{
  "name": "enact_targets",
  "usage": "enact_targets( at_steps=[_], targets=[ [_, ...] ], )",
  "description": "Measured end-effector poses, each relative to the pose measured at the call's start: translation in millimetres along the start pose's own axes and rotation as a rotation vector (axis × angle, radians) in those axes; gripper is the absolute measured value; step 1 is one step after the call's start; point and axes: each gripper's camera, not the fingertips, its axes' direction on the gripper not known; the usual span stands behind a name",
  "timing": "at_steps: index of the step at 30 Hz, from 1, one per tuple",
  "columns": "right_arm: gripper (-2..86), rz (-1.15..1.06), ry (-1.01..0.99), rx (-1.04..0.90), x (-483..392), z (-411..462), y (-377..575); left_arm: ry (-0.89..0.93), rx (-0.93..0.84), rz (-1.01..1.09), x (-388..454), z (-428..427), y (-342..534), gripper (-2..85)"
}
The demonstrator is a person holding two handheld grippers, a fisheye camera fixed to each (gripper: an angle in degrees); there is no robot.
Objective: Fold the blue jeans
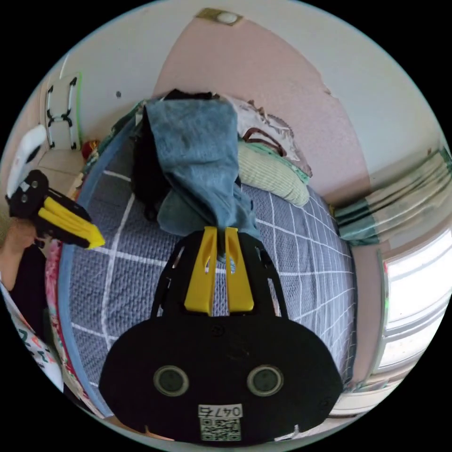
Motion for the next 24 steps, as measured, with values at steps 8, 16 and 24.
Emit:
enact_targets(
  at_steps=[8, 16, 24],
  targets=[
    [0.5, 0.072, 0.164, 0.031, -7, -226, 134, 0.027, 0.081, 0.043, 37, -36, 12, -0.9],
    [0.7, 0.282, 0.309, -0.385, -58, -358, 350, 0.413, -0.168, 0.536, 186, -40, 26, 0.6],
    [3.6, 0.699, 0.144, -0.21, -91, -373, 553, 0.37, -0.41, 0.632, 278, 23, 72, 9.4]
  ],
)
